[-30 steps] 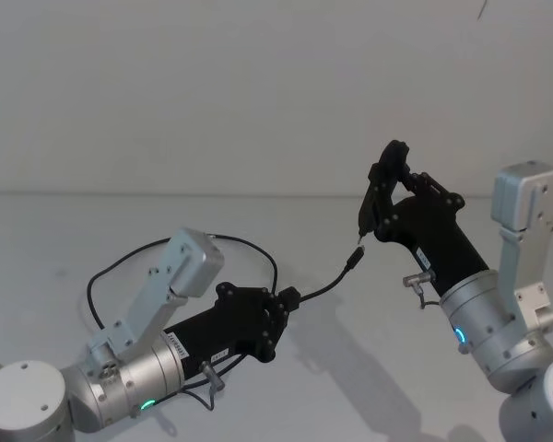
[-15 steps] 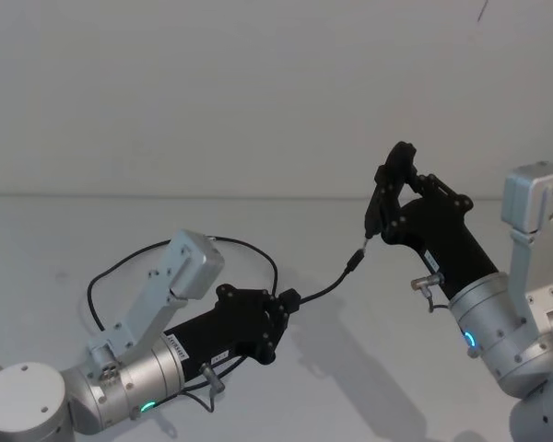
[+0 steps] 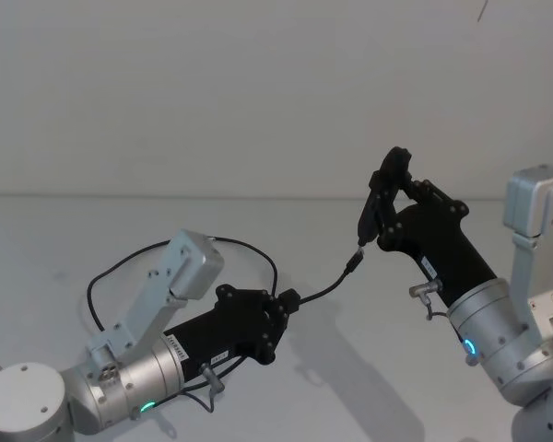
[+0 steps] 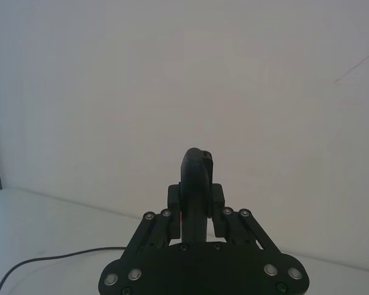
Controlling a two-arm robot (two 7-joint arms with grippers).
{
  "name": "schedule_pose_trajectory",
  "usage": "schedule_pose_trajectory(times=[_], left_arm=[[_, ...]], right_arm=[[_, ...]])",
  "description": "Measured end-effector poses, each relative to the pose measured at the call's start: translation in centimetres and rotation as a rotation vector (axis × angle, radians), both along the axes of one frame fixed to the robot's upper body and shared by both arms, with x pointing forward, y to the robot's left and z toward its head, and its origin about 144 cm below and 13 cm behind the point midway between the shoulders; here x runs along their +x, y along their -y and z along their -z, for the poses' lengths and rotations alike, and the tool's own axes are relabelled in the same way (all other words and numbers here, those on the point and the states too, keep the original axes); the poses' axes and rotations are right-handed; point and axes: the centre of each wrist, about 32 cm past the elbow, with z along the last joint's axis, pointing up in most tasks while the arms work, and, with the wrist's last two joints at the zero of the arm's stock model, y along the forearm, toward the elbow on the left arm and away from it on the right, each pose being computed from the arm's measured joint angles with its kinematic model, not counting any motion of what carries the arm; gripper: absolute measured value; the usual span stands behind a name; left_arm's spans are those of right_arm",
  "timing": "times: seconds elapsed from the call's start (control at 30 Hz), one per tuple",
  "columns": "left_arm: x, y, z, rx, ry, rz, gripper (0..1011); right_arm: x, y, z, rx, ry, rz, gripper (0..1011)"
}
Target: Pick up the data cable with the one hand.
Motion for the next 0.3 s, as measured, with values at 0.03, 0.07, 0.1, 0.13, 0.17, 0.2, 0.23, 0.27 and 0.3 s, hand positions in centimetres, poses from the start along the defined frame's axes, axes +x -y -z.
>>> schedule_pose_trajectory(times=[0.03,0.07,0.1,0.13,0.17,0.2,0.23,0.27,0.3], left_arm=[[0.00,0.00,0.00,0.000,0.000,0.000,0],[0.00,0.00,0.00,0.000,0.000,0.000,0],[0.00,0.00,0.00,0.000,0.000,0.000,0],[0.00,0.00,0.00,0.000,0.000,0.000,0],[0.00,0.00,0.00,0.000,0.000,0.000,0],[0.00,0.00,0.00,0.000,0.000,0.000,0],[0.00,0.00,0.00,0.000,0.000,0.000,0],[0.00,0.00,0.00,0.000,0.000,0.000,0],[0.00,0.00,0.00,0.000,0.000,0.000,0]], right_arm=[[-0.06,-0.04,0.00,0.002,-0.002,-0.003,279],[-0.09,-0.05,0.00,0.002,-0.003,-0.004,279],[-0.11,-0.06,-0.01,0.003,-0.003,-0.005,279],[-0.14,-0.08,-0.01,0.004,-0.004,-0.006,279],[-0.19,-0.10,0.00,0.005,-0.006,-0.008,279],[-0.21,-0.11,0.00,0.005,-0.007,-0.009,279],[-0.22,-0.12,-0.01,0.006,-0.007,-0.011,279],[-0.26,-0.14,-0.01,0.007,-0.008,-0.012,279],[-0.28,-0.15,0.00,0.007,-0.009,-0.013,279]])
